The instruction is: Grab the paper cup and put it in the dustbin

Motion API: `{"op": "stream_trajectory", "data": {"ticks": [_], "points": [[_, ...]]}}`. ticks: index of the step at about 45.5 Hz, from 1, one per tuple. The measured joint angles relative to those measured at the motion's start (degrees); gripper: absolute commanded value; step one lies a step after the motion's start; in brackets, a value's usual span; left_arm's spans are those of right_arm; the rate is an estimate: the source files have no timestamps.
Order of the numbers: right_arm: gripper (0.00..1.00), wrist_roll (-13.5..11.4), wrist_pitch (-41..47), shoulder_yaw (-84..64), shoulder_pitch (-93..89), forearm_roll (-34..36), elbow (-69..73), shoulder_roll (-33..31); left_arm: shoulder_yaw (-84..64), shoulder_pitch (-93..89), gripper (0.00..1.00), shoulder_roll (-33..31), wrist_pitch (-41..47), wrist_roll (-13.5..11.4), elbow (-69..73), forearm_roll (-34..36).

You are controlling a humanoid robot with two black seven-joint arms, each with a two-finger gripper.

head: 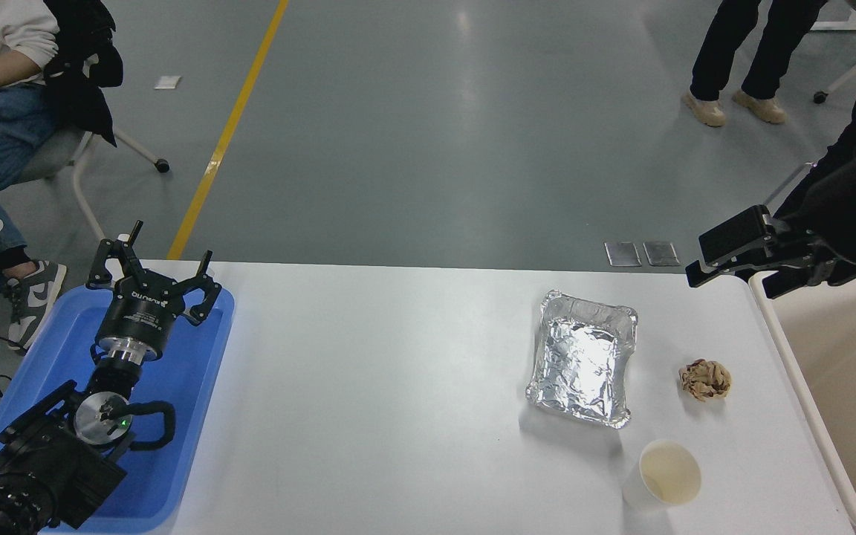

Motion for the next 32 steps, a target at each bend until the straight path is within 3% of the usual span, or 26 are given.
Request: {"op": "stream_trajectory", "data": {"ticks": [21,32], "points": [[1.00,-0.09,1.27,-1.56,0.35,-0.66,3.10,2.72,-0.02,0.00,1.00,0.00,0.00,0.00,0.00,0.00],[1.00,-0.12,-0.34,-1.64,-5.36,-4.60,2.75,2.52,-0.03,0.00,1.00,0.00,0.00,0.00,0.00,0.00]]}}
